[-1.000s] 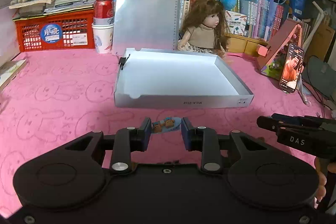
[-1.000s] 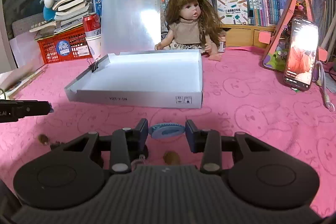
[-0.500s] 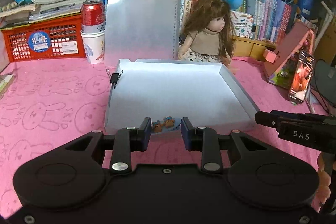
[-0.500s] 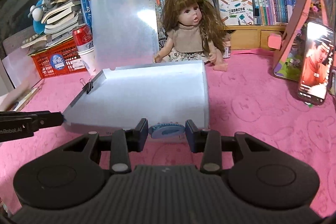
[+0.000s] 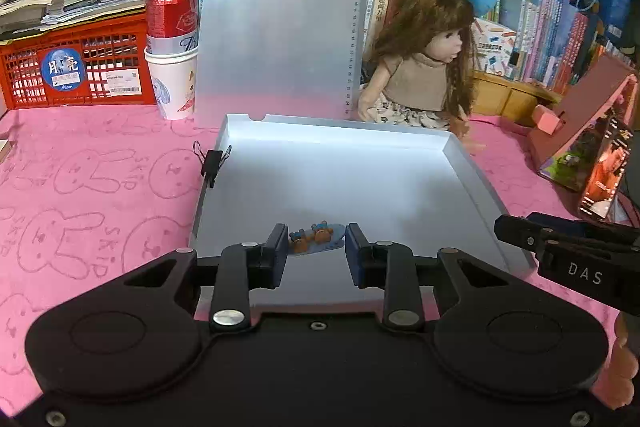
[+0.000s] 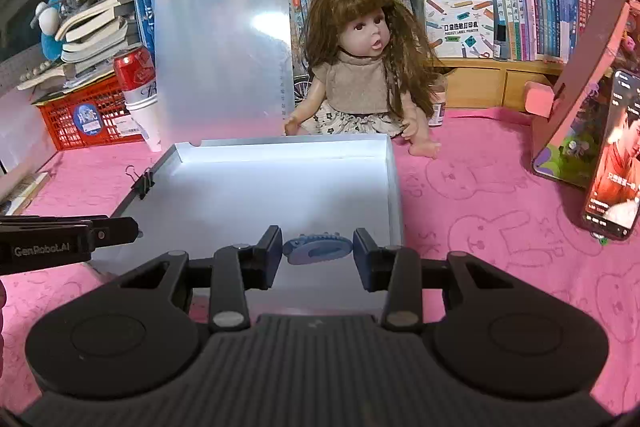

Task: Organize rigid objects
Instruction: 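Carry the blue dish and blue oval piece into the white box with both tools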

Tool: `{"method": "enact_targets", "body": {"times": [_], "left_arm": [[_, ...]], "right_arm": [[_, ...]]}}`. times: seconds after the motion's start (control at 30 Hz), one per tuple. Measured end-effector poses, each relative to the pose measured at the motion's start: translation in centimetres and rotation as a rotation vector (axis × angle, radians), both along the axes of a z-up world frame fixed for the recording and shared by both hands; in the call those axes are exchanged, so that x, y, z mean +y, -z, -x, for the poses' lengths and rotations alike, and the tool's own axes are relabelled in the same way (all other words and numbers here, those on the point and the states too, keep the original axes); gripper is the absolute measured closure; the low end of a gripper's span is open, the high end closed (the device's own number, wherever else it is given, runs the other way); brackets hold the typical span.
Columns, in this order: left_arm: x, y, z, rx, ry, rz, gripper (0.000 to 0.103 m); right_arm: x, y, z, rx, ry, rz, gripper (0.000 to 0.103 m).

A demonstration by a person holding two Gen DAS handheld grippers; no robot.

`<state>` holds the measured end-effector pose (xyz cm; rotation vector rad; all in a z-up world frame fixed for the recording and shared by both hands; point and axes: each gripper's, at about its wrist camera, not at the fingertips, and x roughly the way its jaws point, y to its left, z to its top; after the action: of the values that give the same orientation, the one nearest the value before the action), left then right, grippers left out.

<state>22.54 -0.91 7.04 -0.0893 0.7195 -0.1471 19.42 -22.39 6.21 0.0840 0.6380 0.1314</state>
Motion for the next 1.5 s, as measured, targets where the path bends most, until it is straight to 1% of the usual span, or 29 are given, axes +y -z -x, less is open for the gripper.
{"method": "enact_targets", "body": {"times": [0.27, 0.4, 0.53, 0.67, 0.77, 0.9, 1.03, 1.13, 1.4, 1.5], "left_arm": [[-0.3, 1.5, -3.1, 0.021, -0.024, -0.011, 0.074], [-0.4, 2.0, -5.3, 0.047, -0.035, -0.005, 0.074], [-0.7, 2.4, -8.0, 0.079, -0.031, -0.013, 0.074], [-1.2, 2.9, -10.7, 0.108, -0.02, -0.023, 0.074], [-1.8, 3.2, -12.4, 0.108, -0.019, -0.06, 0.073], [-2.1, 3.5, -14.3, 0.099, -0.008, -0.09, 0.073], [-2.2, 4.0, -15.6, 0.097, -0.006, -0.112, 0.073], [-2.1, 4.5, -16.3, 0.1, -0.011, -0.111, 0.073], [-2.4, 5.7, -16.9, 0.096, -0.007, -0.113, 0.073], [-2.6, 5.8, -16.9, 0.08, -0.006, -0.125, 0.073]], "right_arm": [[0.8, 0.8, -2.6, 0.023, 0.005, 0.036, 0.059], [1.2, 1.0, -4.6, 0.04, 0.001, 0.049, 0.059], [0.9, 1.2, -7.6, 0.081, 0.008, -0.002, 0.059], [1.2, 1.7, -10.5, 0.125, 0.02, -0.006, 0.059], [1.2, 2.1, -12.5, 0.158, 0.03, -0.03, 0.059], [1.3, 2.8, -14.4, 0.172, 0.045, -0.026, 0.059], [1.3, 3.6, -15.9, 0.181, 0.055, -0.013, 0.059], [1.3, 4.2, -16.7, 0.186, 0.057, -0.016, 0.059], [1.8, 5.1, -17.4, 0.179, 0.041, 0.001, 0.058], [1.9, 5.3, -17.4, 0.173, 0.031, 0.011, 0.058]]}}
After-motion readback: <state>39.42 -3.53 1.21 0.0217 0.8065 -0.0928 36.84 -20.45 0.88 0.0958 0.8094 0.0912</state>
